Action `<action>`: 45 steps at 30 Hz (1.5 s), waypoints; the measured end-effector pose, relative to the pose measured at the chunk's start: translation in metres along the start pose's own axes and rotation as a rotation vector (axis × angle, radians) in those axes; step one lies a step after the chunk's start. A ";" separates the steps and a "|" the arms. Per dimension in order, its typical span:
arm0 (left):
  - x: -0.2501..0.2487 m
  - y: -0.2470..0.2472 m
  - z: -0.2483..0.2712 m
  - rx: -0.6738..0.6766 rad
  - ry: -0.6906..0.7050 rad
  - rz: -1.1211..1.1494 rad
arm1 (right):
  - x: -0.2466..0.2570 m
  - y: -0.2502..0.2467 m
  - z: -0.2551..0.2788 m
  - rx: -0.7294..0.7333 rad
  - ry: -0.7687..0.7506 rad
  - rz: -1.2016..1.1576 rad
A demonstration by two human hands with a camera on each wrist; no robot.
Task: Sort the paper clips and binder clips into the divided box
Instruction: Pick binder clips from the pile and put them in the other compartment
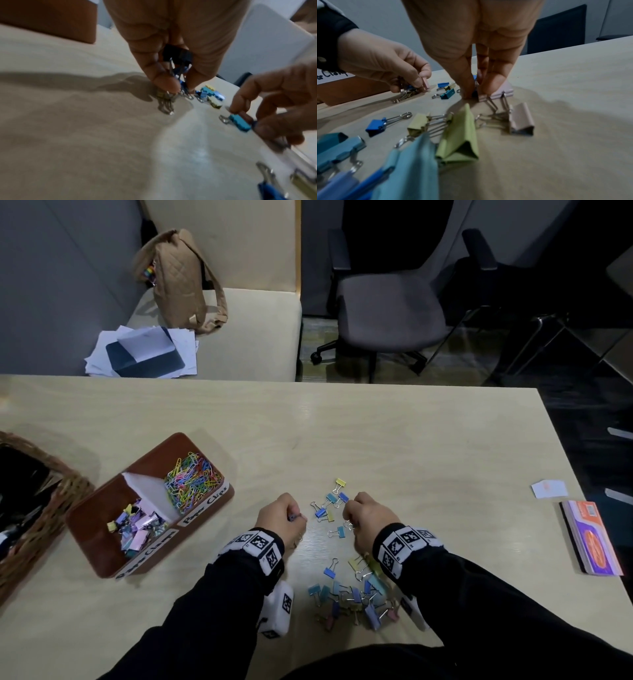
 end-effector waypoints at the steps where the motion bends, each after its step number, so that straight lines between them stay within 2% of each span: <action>1: 0.004 -0.004 0.000 -0.028 -0.034 0.031 | 0.001 0.000 -0.001 0.014 -0.005 0.010; 5: 0.022 -0.011 -0.002 -0.031 -0.179 0.102 | 0.007 0.000 -0.004 0.037 -0.053 0.054; 11: 0.026 -0.027 0.003 -0.036 -0.256 0.162 | 0.014 0.000 -0.007 0.039 -0.050 0.066; 17: 0.025 -0.028 0.014 0.068 -0.343 0.222 | 0.015 0.001 -0.005 0.047 -0.046 0.072; 21: 0.019 -0.032 0.020 0.044 -0.231 0.080 | 0.019 0.006 -0.002 0.086 -0.078 0.145; 27: 0.016 -0.044 0.026 0.009 -0.181 0.075 | 0.027 0.009 -0.002 0.101 -0.090 0.133; 31: 0.023 -0.061 0.036 -0.060 -0.230 0.158 | 0.040 0.004 -0.005 0.065 -0.023 -0.018; 33: 0.029 -0.069 0.042 -0.087 -0.296 0.282 | 0.055 0.001 -0.007 0.032 0.048 -0.230; 35: 0.036 -0.081 0.048 -0.114 -0.328 0.352 | 0.077 -0.001 -0.007 0.059 0.159 -0.524; 38: 0.051 -0.112 0.050 -0.214 -0.302 0.339 | 0.122 0.004 -0.006 0.178 0.313 -0.830; 42: 0.080 -0.175 0.047 -0.478 -0.340 0.366 | 0.188 0.011 -0.003 0.394 0.334 -0.867; 45: 0.110 -0.215 0.041 -0.647 -0.425 0.442 | 0.234 0.013 -0.004 0.470 0.346 -0.953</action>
Point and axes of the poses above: each hand's wrist, its own z-axis away from the middle knuckle, its own y-axis out of the palm, x = y × z, the point moved 8 cm from there along -z, towards the middle knuckle, and after that the axes turned 15 degrees about -x, right-handed, at the moved point
